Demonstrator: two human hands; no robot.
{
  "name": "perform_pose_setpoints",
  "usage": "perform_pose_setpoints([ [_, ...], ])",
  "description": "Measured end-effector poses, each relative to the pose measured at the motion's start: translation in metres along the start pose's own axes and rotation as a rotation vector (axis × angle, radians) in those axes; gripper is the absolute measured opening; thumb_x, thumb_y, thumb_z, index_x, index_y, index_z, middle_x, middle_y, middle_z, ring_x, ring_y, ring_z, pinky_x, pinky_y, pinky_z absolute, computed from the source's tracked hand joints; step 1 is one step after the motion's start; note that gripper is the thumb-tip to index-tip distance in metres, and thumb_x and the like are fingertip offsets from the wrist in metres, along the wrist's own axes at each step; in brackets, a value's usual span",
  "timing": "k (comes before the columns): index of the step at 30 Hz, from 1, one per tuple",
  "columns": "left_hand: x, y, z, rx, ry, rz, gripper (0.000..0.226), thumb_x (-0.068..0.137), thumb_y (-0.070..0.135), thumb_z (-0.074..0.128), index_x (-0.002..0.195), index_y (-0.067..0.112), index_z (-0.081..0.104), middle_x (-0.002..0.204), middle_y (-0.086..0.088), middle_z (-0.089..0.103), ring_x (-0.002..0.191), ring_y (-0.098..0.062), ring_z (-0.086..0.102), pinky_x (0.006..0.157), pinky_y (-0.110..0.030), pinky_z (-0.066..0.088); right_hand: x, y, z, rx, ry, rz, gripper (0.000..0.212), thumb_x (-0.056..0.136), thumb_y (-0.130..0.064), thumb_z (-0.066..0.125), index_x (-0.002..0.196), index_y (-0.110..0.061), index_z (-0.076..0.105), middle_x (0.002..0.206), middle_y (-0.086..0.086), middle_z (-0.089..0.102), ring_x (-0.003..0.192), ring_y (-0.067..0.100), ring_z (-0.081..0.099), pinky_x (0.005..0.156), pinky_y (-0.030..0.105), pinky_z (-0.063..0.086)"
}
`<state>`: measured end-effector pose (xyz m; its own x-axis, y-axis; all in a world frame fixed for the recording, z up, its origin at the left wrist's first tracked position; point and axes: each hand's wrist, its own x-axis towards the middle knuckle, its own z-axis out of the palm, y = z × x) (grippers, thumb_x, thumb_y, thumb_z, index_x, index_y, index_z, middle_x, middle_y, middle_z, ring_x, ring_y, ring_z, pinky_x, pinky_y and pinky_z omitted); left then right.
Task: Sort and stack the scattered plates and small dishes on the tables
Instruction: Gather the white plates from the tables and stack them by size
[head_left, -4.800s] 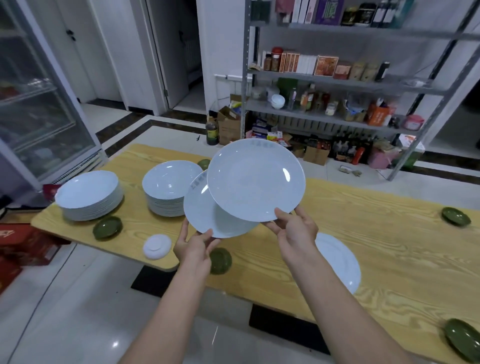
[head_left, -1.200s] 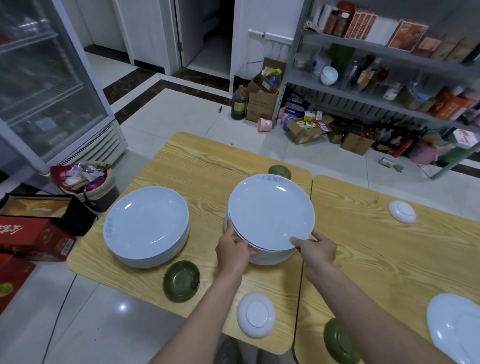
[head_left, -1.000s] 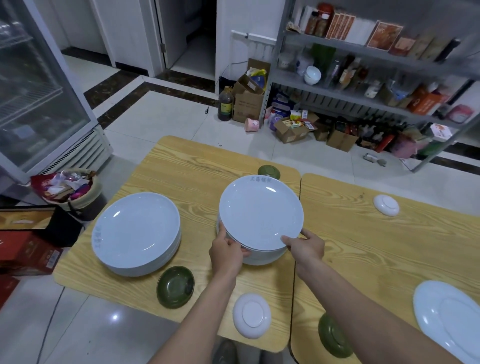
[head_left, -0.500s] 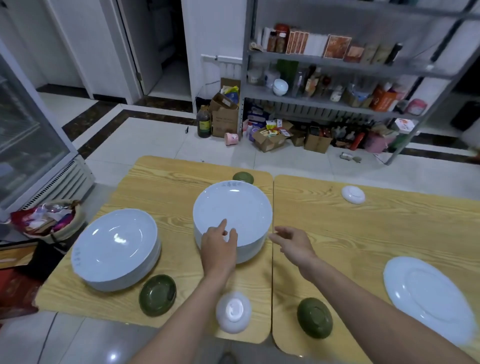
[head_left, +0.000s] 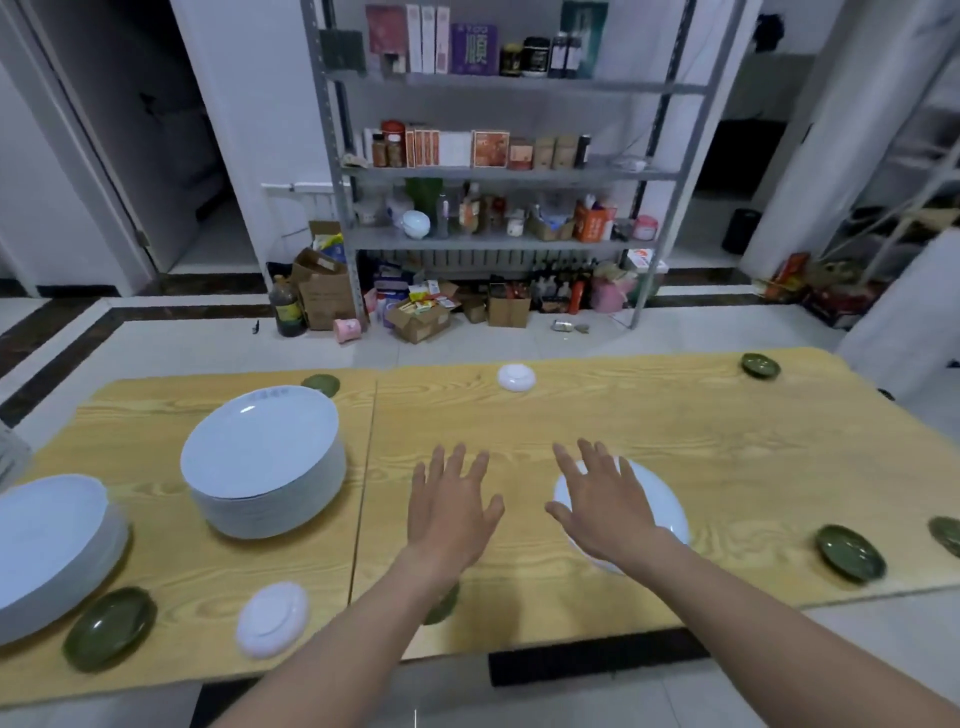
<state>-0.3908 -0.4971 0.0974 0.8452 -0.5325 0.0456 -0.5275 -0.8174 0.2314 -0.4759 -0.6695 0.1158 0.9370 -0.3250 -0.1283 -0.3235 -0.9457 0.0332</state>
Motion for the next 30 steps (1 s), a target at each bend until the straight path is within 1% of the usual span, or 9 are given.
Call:
perform_pose_setpoints([
  [6,-0.008,0.076,0.022,0.031,-0.070,0.081,0.064,0.098,0.057,0.036,0.155,0.030,0.022,0.164,-0.003,0.015,0.151,-0.026,0.009,0.120,-0.045,0.011,-0.036,0.078,0.004,0.011,-0.015,0.091,0.079,0.101,-0.053,0.038,0.158,-0.022,-0.006,0.165,0.012,0.003,0.152,0.031,0.004,0.119,0.048,0.013],
  [13,0.023,0.110,0.048,0.067,-0.141,0.117,0.066,0.099,0.059,0.032,0.156,0.029,0.018,0.165,-0.005,0.012,0.151,-0.027,0.007,0.120,-0.046,0.013,-0.020,0.119,0.018,0.082,0.001,0.127,0.082,0.099,-0.051,0.041,0.157,-0.018,-0.006,0.165,0.013,0.005,0.152,0.029,0.005,0.120,0.048,0.012],
  [15,0.039,0.117,0.060,0.060,-0.137,0.108,0.065,0.099,0.056,0.035,0.155,0.028,0.020,0.163,-0.006,0.017,0.150,-0.028,0.012,0.118,-0.045,0.018,-0.009,0.129,0.022,0.093,0.000,0.129,0.081,0.099,-0.051,0.042,0.158,-0.018,-0.004,0.165,0.013,0.007,0.152,0.028,0.007,0.119,0.047,0.014],
  [18,0.061,0.125,0.080,-0.020,-0.172,0.045,0.065,0.097,0.054,0.042,0.154,0.026,0.026,0.158,-0.008,0.030,0.143,-0.028,0.028,0.110,-0.042,0.030,0.010,0.142,0.035,0.155,-0.033,0.145,0.080,0.099,-0.049,0.045,0.158,-0.018,0.001,0.164,0.011,0.013,0.150,0.026,0.015,0.117,0.045,0.021],
  [21,0.078,0.130,0.101,-0.254,-0.270,-0.144,0.067,0.092,0.052,0.053,0.150,0.023,0.034,0.146,-0.009,0.045,0.132,-0.030,0.043,0.098,-0.039,0.040,0.028,0.157,0.049,0.399,-0.094,0.257,0.083,0.095,-0.049,0.055,0.157,-0.016,0.011,0.159,0.009,0.027,0.144,0.027,0.030,0.107,0.040,0.035],
  [23,0.086,0.131,0.115,-0.404,-0.322,-0.266,0.070,0.088,0.050,0.061,0.147,0.022,0.038,0.140,-0.009,0.050,0.128,-0.029,0.048,0.092,-0.036,0.042,0.038,0.165,0.057,0.766,-0.149,0.456,0.084,0.089,-0.045,0.066,0.154,-0.015,0.022,0.153,0.008,0.039,0.136,0.027,0.041,0.095,0.035,0.042],
  [25,0.093,0.129,0.127,-0.506,-0.363,-0.362,0.074,0.083,0.048,0.068,0.147,0.021,0.040,0.140,-0.006,0.051,0.126,-0.027,0.051,0.086,-0.032,0.042,0.048,0.175,0.069,1.061,-0.168,0.646,0.083,0.086,-0.040,0.072,0.152,-0.013,0.029,0.149,0.007,0.042,0.130,0.027,0.047,0.087,0.032,0.041],
  [28,0.105,0.127,0.141,-0.644,-0.393,-0.522,0.075,0.078,0.042,0.076,0.143,0.018,0.046,0.137,-0.004,0.055,0.113,-0.023,0.057,0.077,-0.028,0.041,0.065,0.192,0.087,1.190,-0.247,0.772,0.081,0.084,-0.034,0.076,0.148,-0.009,0.034,0.141,0.008,0.047,0.118,0.027,0.052,0.084,0.035,0.043],
  [30,0.105,0.127,0.148,-0.725,-0.405,-0.603,0.075,0.076,0.040,0.080,0.139,0.015,0.049,0.137,-0.005,0.055,0.110,-0.023,0.057,0.079,-0.028,0.043,0.069,0.199,0.096,1.269,-0.260,0.853,0.073,0.081,-0.028,0.079,0.140,-0.004,0.043,0.123,0.006,0.053,0.101,0.024,0.055,0.075,0.036,0.046],
])
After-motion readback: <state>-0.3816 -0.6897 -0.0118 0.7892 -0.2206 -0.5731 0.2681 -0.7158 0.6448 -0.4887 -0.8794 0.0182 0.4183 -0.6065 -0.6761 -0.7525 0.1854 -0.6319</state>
